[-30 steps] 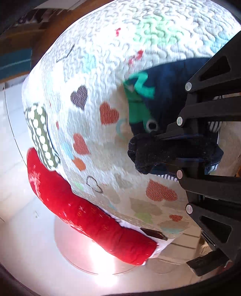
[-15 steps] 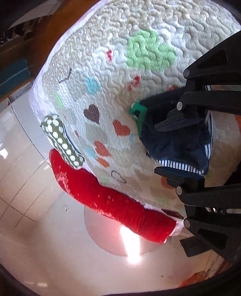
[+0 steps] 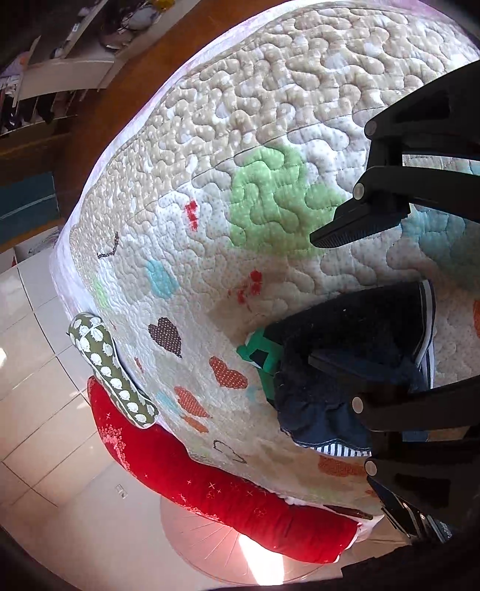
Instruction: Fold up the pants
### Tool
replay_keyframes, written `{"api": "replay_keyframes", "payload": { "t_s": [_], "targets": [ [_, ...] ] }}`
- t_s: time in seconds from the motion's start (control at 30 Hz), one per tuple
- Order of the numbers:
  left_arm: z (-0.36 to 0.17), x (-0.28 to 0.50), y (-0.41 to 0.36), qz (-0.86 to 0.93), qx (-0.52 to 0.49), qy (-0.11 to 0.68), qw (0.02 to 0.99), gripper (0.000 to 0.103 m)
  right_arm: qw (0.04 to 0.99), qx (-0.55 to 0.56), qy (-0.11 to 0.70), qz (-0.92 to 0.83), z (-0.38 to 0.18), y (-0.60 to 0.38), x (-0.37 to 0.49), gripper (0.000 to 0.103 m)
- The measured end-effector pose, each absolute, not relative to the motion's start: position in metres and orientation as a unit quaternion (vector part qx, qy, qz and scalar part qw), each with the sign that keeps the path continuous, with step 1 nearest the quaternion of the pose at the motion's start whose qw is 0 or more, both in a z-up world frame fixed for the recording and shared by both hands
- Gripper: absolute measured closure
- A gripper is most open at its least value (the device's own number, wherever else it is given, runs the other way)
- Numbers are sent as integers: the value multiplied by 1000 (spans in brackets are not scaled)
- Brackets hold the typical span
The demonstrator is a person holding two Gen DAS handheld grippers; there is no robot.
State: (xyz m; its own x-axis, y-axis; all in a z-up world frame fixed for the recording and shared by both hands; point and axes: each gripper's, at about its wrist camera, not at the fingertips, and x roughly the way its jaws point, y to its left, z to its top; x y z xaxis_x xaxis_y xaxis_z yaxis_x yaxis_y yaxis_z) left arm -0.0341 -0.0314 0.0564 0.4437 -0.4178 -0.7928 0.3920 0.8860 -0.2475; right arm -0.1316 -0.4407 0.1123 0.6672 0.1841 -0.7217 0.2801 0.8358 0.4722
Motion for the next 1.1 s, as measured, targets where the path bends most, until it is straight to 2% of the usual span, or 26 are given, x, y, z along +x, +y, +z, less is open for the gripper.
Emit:
{"api": "replay_keyframes", "payload": {
  "t_s": [0.13,0.4,0.77,0.87,1.1],
  "targets": [
    [58,-33,-19,-207,-15,465,861,46,873,302,383,-19,110,-434,-134,41],
    [58,-50,-29,-141,70,423,892,46,873,294,388,-34,92,-411,-139,40],
    [49,-53,-34,-141,90,448,878,46,866,307,393,-41,88,-428,-153,40],
    [45,-49,-34,-157,75,461,870,46,865,311,392,-33,88,-429,-153,39],
    [31,-9,-33,-241,-40,506,827,46,874,304,380,7,91,-429,-135,32]
  ]
}}
